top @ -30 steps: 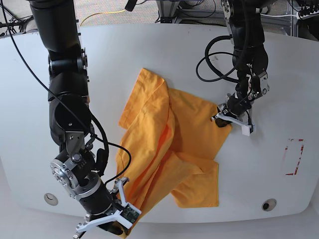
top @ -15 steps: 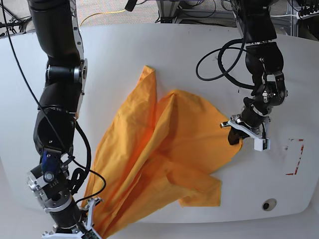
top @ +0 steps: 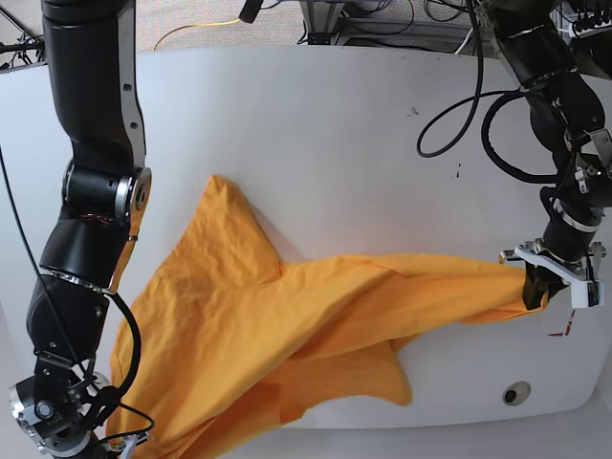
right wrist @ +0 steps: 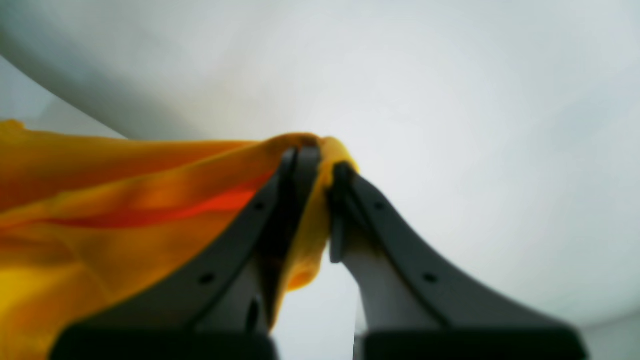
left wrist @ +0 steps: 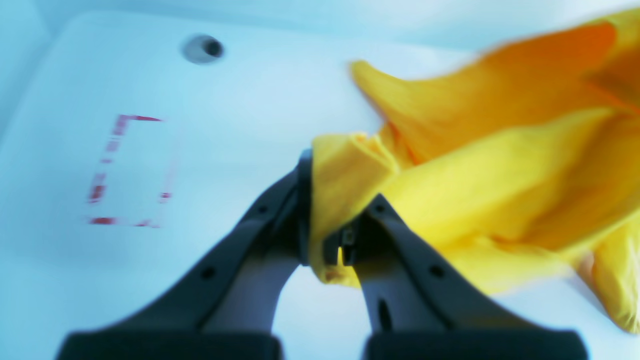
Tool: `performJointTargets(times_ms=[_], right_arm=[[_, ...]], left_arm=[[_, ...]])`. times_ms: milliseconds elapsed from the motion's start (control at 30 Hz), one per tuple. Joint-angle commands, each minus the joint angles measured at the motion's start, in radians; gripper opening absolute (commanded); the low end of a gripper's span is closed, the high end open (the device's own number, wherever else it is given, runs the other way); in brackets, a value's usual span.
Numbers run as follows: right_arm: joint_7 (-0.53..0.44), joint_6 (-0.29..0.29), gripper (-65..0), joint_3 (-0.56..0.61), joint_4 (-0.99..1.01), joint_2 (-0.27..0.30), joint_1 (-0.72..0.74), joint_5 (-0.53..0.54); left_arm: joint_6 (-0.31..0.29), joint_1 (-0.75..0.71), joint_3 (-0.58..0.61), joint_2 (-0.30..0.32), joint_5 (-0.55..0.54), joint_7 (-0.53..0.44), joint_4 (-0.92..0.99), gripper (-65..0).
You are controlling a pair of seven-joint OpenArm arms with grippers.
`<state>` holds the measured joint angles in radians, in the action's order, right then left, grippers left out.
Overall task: Fold the T-shirt properly
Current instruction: 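Pull both grippers apart to stretch the shirt across the table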
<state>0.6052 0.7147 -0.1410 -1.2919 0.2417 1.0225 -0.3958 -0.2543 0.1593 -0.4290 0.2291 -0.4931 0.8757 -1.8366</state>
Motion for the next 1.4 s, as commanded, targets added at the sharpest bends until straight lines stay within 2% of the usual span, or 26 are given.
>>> performJointTargets(times_ms=[0, 167, 267, 367, 467, 700, 800, 933, 1200, 1367], right_arm=[[-0.021, -0.017, -65.0, -0.009, 0.027, 0.017, 0.051, 0.002], [-0.020, -0.017, -65.0, -0.010, 0.030, 0.044, -0.017, 0.004], [-0.020, -0.017, -65.0, -0.010, 0.015, 0.051, -0.089, 0.004], [-0.020, -0.017, -65.0, -0.068, -0.008, 0.061, -0.163, 0.004], [-0.020, -0.017, -65.0, -0.115, -0.015, 0.048, -0.230, 0.002], [-0.020, -0.017, -65.0, -0.220, -0.038, 0.041, -0.400, 0.010], [-0.020, -0.017, -65.0, -0.262, -0.062, 0.038, -0.462, 0.011], [-0.020, -0.017, -65.0, -0.280, -0.082, 0.000, -0.525, 0.010], [-0.018, -0.017, -65.0, -0.306, -0.274, -0.087, -0.739, 0.008], [-0.018, -0.017, -65.0, -0.308, -0.314, -0.126, -0.841, 0.010]], left_arm=[[0.002, 0.026, -0.041, 0.020, -0.006, 0.001, -0.025, -65.0], [-0.050, 0.023, -0.103, 0.020, -0.006, 0.023, -0.039, -65.0], [-0.052, -0.036, -0.104, 0.020, -0.006, 0.023, -0.061, -65.0], [-0.052, -0.086, -0.118, 0.020, -0.006, 0.023, -0.090, -65.0], [-0.052, -0.151, -0.146, 0.016, -0.006, 0.023, -0.097, -65.0], [-0.055, -0.320, -0.262, -0.009, -0.006, 0.023, -0.099, -65.0], [-0.106, -0.378, -0.316, -0.023, -0.006, 0.023, -0.099, -65.0], [-0.156, -0.410, -0.330, -0.040, -0.003, 0.023, -0.099, -65.0], [-0.159, -0.551, -0.330, -0.086, -0.005, 0.023, -0.099, -65.0], [-0.161, -0.623, -0.334, -0.081, -0.005, 0.021, -0.099, -65.0]])
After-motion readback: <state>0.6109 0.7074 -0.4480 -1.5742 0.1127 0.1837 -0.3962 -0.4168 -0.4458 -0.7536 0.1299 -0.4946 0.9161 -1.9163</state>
